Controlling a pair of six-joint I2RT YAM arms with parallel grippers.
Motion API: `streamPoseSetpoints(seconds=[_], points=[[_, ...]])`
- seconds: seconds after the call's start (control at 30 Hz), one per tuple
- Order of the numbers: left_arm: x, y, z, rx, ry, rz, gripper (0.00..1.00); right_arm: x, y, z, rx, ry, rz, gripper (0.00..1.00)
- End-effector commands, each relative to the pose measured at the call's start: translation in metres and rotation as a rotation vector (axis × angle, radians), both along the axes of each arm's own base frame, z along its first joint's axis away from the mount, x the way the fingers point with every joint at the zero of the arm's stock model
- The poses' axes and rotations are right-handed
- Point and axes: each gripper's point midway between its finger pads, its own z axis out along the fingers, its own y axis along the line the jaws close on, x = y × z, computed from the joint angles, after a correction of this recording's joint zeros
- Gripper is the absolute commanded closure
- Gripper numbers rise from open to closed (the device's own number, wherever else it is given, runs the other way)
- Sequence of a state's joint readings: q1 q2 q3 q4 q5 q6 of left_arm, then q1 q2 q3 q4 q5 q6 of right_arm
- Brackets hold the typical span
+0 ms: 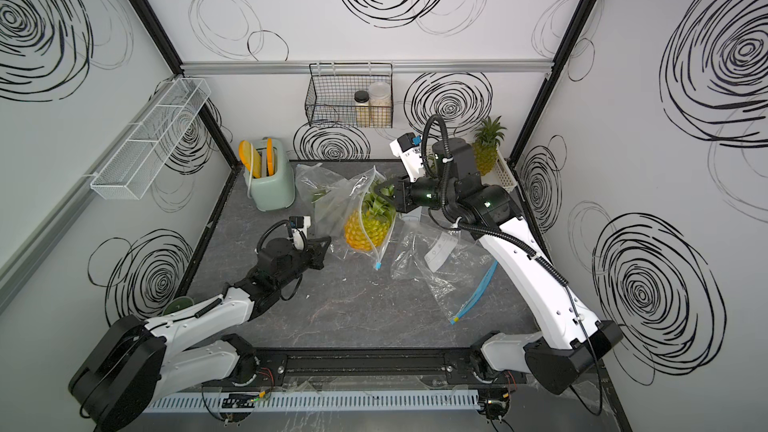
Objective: Open the zip-top bag and take out the pineapple
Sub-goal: Pick up the pineapple from the zipper food storage bag.
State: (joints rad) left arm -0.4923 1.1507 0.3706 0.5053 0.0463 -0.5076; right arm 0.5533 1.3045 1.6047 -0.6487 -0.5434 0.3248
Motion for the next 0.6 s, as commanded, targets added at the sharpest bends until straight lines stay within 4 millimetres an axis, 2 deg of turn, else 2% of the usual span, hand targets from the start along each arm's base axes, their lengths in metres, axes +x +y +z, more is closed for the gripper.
streamPoseSetpoints(seconds=[0.0,0.23,0.37,0.57], points=[[0.002,0.016,-0.005,0.041,-0.006,0.069,1.00,-0.016,-0.002,0.048,0.106,-0.134,0.038,1.00],[0.004,0.033,-0.008,0.096,-0.007,0.146,1.00,-0.025,-0.003,0.061,0.141,-0.152,0.056,1.00],[0.003,0.036,-0.012,0.115,0.003,0.157,1.00,-0.032,-0.008,0.074,0.174,-0.186,0.057,1.00],[0.002,0.045,-0.021,0.137,0.015,0.193,1.00,-0.036,-0.007,0.079,0.189,-0.185,0.070,1.00]])
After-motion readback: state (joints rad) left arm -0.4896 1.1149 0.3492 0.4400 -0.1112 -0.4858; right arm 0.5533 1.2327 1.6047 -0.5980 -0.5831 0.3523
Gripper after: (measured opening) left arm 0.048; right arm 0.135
